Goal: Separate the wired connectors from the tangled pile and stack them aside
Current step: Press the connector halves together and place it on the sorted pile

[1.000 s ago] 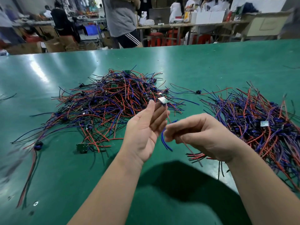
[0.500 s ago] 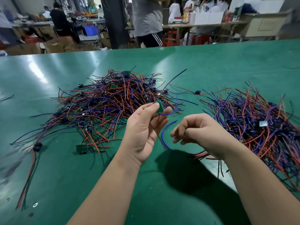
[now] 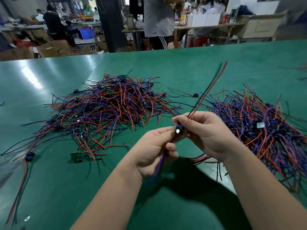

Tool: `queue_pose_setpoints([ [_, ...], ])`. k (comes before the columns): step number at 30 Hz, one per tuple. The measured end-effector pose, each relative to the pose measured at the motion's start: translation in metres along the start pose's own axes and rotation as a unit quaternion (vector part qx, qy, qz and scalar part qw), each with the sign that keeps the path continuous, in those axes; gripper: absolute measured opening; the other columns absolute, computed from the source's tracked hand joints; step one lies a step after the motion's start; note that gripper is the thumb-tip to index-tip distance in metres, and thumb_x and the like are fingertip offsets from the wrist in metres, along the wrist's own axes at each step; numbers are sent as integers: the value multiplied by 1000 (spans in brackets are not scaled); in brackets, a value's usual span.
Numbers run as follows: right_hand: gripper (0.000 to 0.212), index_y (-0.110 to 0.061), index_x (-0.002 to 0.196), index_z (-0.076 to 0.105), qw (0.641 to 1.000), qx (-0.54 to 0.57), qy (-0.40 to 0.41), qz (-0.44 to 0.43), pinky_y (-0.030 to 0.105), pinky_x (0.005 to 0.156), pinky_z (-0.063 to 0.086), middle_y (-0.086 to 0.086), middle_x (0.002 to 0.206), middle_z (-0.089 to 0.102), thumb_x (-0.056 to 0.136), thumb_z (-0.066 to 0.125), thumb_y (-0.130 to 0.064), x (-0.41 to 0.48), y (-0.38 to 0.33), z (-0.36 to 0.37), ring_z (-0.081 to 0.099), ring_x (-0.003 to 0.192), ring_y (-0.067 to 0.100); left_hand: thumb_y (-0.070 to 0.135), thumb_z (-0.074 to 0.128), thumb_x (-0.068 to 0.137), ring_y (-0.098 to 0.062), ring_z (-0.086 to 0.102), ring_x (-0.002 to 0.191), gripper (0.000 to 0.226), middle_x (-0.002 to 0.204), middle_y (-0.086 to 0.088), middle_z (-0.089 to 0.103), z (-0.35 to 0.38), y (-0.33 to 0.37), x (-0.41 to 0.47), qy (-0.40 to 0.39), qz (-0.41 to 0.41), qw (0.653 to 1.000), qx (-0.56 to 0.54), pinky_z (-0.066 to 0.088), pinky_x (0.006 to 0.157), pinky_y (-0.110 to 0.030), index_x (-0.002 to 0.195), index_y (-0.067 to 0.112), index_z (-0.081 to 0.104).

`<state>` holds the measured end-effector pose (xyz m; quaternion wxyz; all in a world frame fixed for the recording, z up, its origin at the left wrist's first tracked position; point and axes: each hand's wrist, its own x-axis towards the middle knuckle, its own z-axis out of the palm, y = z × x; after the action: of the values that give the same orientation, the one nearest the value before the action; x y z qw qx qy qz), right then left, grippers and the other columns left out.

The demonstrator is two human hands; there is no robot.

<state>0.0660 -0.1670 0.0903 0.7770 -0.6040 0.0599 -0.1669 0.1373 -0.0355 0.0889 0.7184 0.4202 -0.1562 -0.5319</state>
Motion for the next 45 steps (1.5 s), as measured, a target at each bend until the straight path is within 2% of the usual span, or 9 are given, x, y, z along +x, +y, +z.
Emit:
queue_pose_setpoints([
  [3,29,-12,69,77,996,-65,62,-5,48,72,44,13,70,68,54,74,-37,4,5,1,53,75,31,33,49,96,-3,49,37,24,71,0,71,-1,-2,5,70,-19,994,80,42,37,-14,94,14,65],
  [7,29,-11,66,75,992,-99,79,6,21,45,39,4,57,64,52,76,-37,5,7,-4,50,48,13,47,68,69,-16,62,46,39,68,-9,70,-1,-5,9,141,45,978,149,51,44,-24,71,9,65],
  [13,27,6,72,68,980,-165,108,36,16,43,36,9,56,54,71,75,-20,6,10,-7,43,45,8,14,71,78,-14,65,51,15,61,-9,68,-7,-12,6,108,81,967,217,54,50,-23,70,3,64],
  [25,16,-6,76,68,941,23,337,-7,13,34,33,0,50,58,85,69,-20,2,-16,-41,45,38,4,8,75,79,-18,68,61,24,69,-11,69,-1,-17,-8,-40,-28,959,278,53,51,-22,59,17,66],
  [31,32,-13,90,62,931,144,335,10,14,40,39,2,60,59,102,39,-32,8,-23,-45,54,41,8,16,73,80,-19,71,66,15,78,-12,73,-5,-4,-12,-66,-64,963,252,54,53,-22,66,19,69],
  [34,9,-14,95,57,950,46,304,56,17,42,46,7,73,58,97,49,-12,7,-20,-39,58,45,11,24,70,71,-22,72,74,14,87,-13,74,-2,3,-7,-34,-3,992,123,57,59,-28,80,15,65],
  [38,23,-7,97,62,976,-173,104,77,19,51,47,9,70,60,79,68,6,3,0,-21,56,54,13,25,68,64,-10,62,66,21,84,-1,68,-3,10,-4,9,97,995,-16,50,61,-19,84,19,66],
  [41,34,-12,96,64,981,-186,-14,62,24,60,46,3,65,62,67,78,-4,1,6,-6,55,60,16,25,71,61,-6,58,54,21,68,1,64,-3,14,-7,40,86,990,-101,51,56,-16,80,16,67],
  [45,42,-21,92,70,990,-139,5,-31,22,57,45,3,65,61,55,87,-13,3,9,3,52,59,16,25,71,57,-5,63,50,14,68,0,71,-3,19,-7,76,92,985,-128,53,49,-16,64,14,72],
])
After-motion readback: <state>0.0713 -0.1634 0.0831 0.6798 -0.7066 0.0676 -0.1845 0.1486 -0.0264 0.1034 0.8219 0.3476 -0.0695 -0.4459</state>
